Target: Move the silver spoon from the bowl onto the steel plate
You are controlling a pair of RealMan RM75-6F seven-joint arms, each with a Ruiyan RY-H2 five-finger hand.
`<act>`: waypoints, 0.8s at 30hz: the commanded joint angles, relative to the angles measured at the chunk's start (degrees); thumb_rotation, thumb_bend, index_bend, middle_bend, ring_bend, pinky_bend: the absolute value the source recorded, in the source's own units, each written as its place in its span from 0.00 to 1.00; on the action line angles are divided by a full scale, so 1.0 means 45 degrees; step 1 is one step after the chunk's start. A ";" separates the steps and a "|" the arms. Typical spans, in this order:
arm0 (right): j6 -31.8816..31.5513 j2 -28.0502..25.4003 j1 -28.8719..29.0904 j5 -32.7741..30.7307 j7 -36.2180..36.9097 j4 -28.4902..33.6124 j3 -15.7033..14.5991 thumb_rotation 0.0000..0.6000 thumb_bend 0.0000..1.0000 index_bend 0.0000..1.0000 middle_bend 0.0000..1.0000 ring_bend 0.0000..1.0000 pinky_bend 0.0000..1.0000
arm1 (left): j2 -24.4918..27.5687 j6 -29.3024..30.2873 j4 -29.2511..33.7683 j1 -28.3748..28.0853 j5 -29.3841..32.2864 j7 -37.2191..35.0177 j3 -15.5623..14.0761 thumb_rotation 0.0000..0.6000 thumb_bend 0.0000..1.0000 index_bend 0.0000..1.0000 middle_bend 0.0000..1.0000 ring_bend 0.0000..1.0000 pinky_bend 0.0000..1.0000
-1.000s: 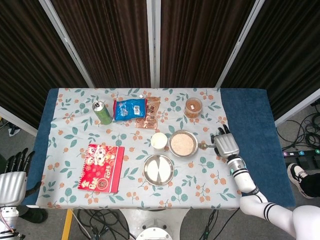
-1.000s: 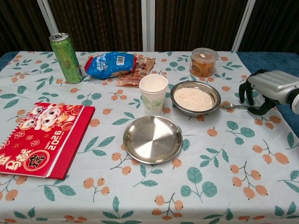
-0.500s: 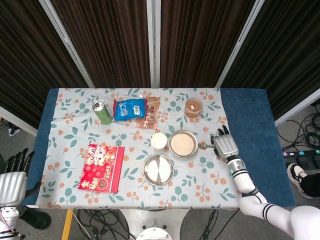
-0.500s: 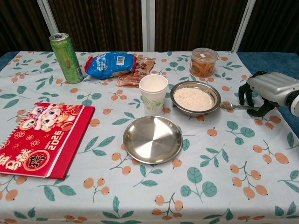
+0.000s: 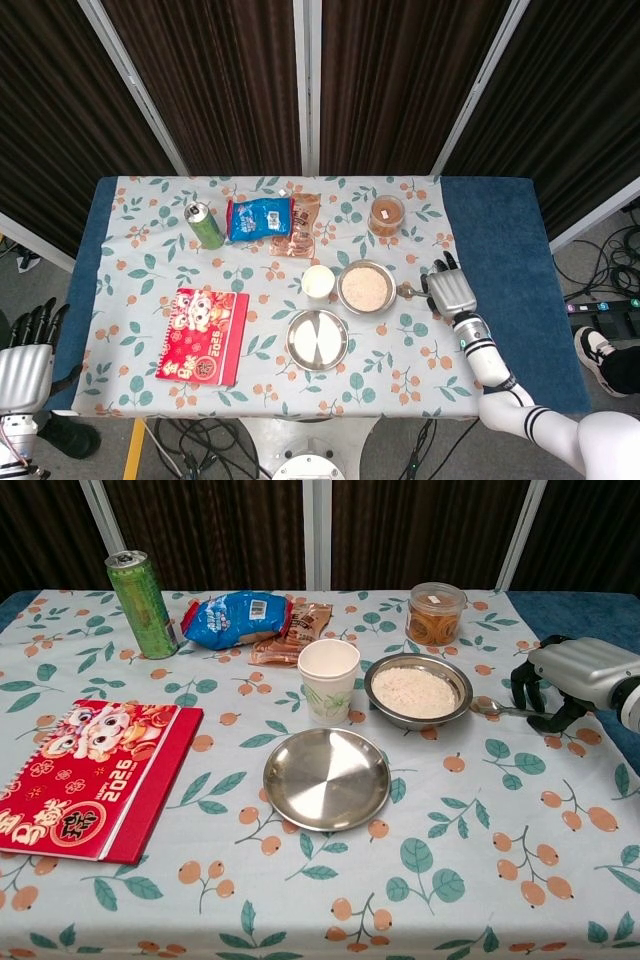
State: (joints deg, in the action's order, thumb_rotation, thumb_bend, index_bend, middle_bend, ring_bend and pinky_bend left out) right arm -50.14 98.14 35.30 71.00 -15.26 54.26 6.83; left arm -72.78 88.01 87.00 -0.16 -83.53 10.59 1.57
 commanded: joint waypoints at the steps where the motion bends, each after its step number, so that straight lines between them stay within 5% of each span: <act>1: 0.0025 -0.0019 0.0019 0.0060 0.0066 0.0012 -0.0019 1.00 0.32 0.54 0.57 0.17 0.03 | -0.0007 -0.0005 -0.0032 -0.0001 -0.0004 -0.0024 -0.0002 1.00 0.24 0.13 0.10 0.05 0.11; 7: 0.0309 -0.0877 0.0195 0.0550 0.0440 0.0561 -0.0195 1.00 0.35 0.56 0.58 0.18 0.03 | 0.0017 -0.0004 -0.0046 -0.0042 -0.0023 -0.0054 0.0053 1.00 0.24 0.13 0.10 0.05 0.11; 14: 0.1777 -0.3936 0.0961 0.1178 0.0750 0.3081 -0.0444 1.00 0.35 0.57 0.58 0.18 0.03 | 0.0070 0.0044 0.0081 -0.0082 -0.0098 0.0054 0.0085 1.00 0.24 0.13 0.10 0.05 0.11; 19: 0.2465 -0.5543 0.1643 0.1096 0.0087 0.4884 -0.0245 1.00 0.36 0.57 0.58 0.18 0.03 | 0.0088 0.0115 0.0137 -0.0032 -0.0076 0.0081 0.0084 1.00 0.24 0.13 0.10 0.05 0.11; 24: 0.3428 -0.5826 0.2682 0.0176 -0.1587 0.5535 0.0015 1.00 0.36 0.57 0.58 0.18 0.03 | 0.0064 0.0098 0.0084 -0.0040 -0.0066 0.0028 0.0094 1.00 0.24 0.13 0.10 0.05 0.11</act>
State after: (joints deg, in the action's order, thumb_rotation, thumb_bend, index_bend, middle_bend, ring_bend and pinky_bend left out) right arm -37.42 72.76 44.56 74.06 -18.66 77.49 6.16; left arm -72.48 88.45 87.40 -0.33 -83.82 10.73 1.98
